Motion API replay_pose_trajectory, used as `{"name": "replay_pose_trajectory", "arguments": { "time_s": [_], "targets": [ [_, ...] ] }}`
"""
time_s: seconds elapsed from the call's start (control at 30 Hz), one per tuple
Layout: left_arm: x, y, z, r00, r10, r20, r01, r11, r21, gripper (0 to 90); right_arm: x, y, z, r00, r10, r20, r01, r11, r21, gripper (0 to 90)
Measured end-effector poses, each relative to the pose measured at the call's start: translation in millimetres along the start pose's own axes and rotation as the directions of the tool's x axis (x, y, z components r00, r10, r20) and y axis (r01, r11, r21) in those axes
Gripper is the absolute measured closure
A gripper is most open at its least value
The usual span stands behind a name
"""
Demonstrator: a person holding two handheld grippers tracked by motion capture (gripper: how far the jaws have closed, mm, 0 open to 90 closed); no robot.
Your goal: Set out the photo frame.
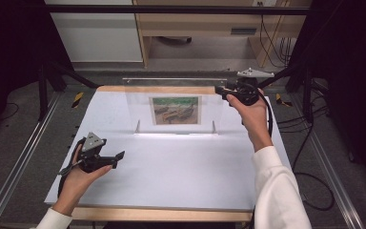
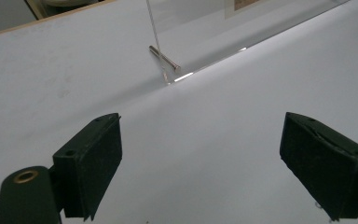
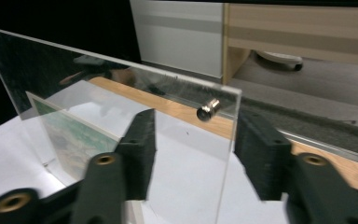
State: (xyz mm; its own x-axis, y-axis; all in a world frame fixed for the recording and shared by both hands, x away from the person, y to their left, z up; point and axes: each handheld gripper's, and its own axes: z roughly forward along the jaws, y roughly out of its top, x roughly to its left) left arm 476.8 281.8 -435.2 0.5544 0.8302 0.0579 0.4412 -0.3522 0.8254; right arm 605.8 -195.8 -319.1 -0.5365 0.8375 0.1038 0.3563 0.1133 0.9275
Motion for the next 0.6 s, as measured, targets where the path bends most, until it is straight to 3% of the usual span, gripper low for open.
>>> {"name": "replay_pose_trajectory", "arguments": {
  "time_s": [0.03,0.07,0.13,0.17,0.2,0.27,0.3,0.33,0.37,0.4,0.43,0.47,0.6],
  "targets": [
    [0.1,-0.5,-0.2,1.0000,0.003,-0.001,-0.003,1.0000,-0.001,12.9,1.1,-3.6,-4.4,0.9991,-0.014,0.039,0.014,1.000,0.001,40.5],
    [0.0,-1.0,-0.5,1.0000,0.004,-0.004,-0.004,1.0000,0.000,12.9,1.1,-3.6,-4.4,0.9991,-0.014,0.039,0.014,1.000,0.001,40.5],
    [0.5,-3.2,-1.5,0.9998,-0.003,-0.021,0.003,1.0000,0.002,12.7,4.8,-17.0,-15.7,0.9932,-0.044,0.108,0.043,0.999,0.009,31.3],
    [0.5,-3.2,-1.5,0.9998,-0.003,-0.021,0.003,1.0000,0.002,12.4,4.8,-17.0,-15.7,0.9932,-0.044,0.108,0.043,0.999,0.009,31.3],
    [0.9,-3.9,-1.5,0.9996,-0.006,-0.027,0.006,1.0000,0.003,12.2,8.6,-32.2,-24.4,0.9867,-0.068,0.148,0.064,0.997,0.032,27.2],
    [1.4,-5.1,-1.0,0.9992,-0.009,-0.039,0.009,0.9999,0.008,11.3,13.8,-51.7,-32.7,0.9808,-0.077,0.179,0.068,0.996,0.057,22.4],
    [1.5,-5.7,-0.8,0.9988,-0.008,-0.048,0.009,0.9999,0.011,11.3,13.8,-51.7,-32.7,0.9808,-0.077,0.179,0.068,0.996,0.057,22.4],
    [1.5,-6.4,-0.6,0.9984,-0.012,-0.055,0.012,0.9998,0.014,10.1,20.5,-73.4,-39.8,0.9739,-0.091,0.208,0.074,0.993,0.088,18.5],
    [1.6,-7.1,-0.4,0.9982,-0.017,-0.057,0.018,0.9997,0.016,10.1,20.5,-73.4,-39.8,0.9739,-0.091,0.208,0.074,0.993,0.088,18.5],
    [1.7,-8.8,-0.7,0.9974,-0.023,-0.068,0.024,0.9996,0.012,9.5,26.7,-95.1,-47.2,0.9707,-0.096,0.220,0.074,0.991,0.108,17.1],
    [1.7,-8.8,-0.7,0.9974,-0.023,-0.068,0.024,0.9996,0.012,9.2,29.1,-105.3,-50.4,0.9697,-0.098,0.224,0.069,0.988,0.135,15.7],
    [1.6,-9.7,-1.0,0.9972,-0.030,-0.069,0.031,0.9994,0.015,9.2,29.1,-105.3,-50.4,0.9697,-0.098,0.224,0.069,0.988,0.135,15.7],
    [2.5,-16.9,2.1,0.9957,-0.024,-0.089,0.027,0.9991,0.032,7.8,35.0,-138.4,-58.1,0.9691,-0.093,0.228,0.042,0.975,0.218,13.2]
  ]
}}
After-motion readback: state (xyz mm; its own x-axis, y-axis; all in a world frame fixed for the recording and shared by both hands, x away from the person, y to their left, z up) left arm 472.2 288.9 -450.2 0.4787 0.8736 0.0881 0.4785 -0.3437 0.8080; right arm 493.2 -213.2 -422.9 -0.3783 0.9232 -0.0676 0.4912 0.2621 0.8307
